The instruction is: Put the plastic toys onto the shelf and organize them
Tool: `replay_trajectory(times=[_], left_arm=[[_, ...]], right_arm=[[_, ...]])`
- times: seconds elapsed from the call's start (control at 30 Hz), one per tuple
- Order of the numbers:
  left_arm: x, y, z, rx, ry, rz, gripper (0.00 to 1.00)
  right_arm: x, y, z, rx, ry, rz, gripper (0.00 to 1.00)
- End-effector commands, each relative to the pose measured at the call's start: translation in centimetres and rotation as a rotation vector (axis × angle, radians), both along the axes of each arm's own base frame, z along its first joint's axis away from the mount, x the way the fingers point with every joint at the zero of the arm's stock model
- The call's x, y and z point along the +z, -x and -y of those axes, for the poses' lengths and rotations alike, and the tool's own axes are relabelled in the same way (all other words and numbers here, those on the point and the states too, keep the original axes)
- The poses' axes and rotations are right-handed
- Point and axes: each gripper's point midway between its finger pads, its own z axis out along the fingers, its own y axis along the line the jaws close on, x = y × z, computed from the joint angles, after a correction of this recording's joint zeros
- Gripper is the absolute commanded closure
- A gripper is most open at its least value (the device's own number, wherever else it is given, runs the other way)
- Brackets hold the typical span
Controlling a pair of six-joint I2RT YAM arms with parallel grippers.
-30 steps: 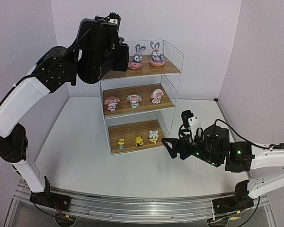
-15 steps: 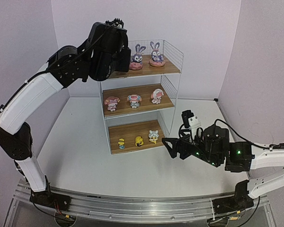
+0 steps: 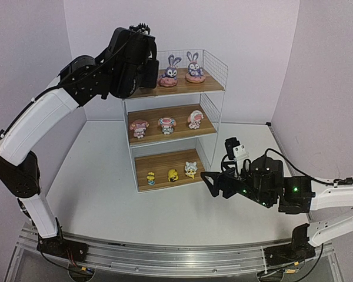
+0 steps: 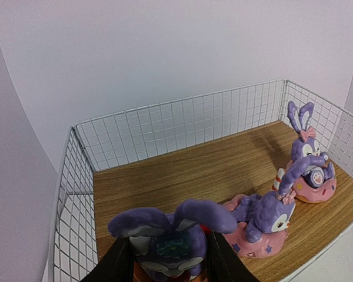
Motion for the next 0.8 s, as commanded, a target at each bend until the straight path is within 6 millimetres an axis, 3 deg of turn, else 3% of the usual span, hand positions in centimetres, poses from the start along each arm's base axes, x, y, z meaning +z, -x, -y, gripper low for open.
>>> replay_trajectory(times=[0.0,0.77], left_arm=[[2.2,0.2,-1.6,0.031,0.032,0.037,1.0],[0.5,-1.2,-2.2,0.085,-0.028,0.004,0.97]], right_arm=[[1.1,-0.3,-0.2,-0.019,-0.033,0.008,0.09],[1.0,-0.6,-0.1,-0.039,-0.011,0.023,0.08]])
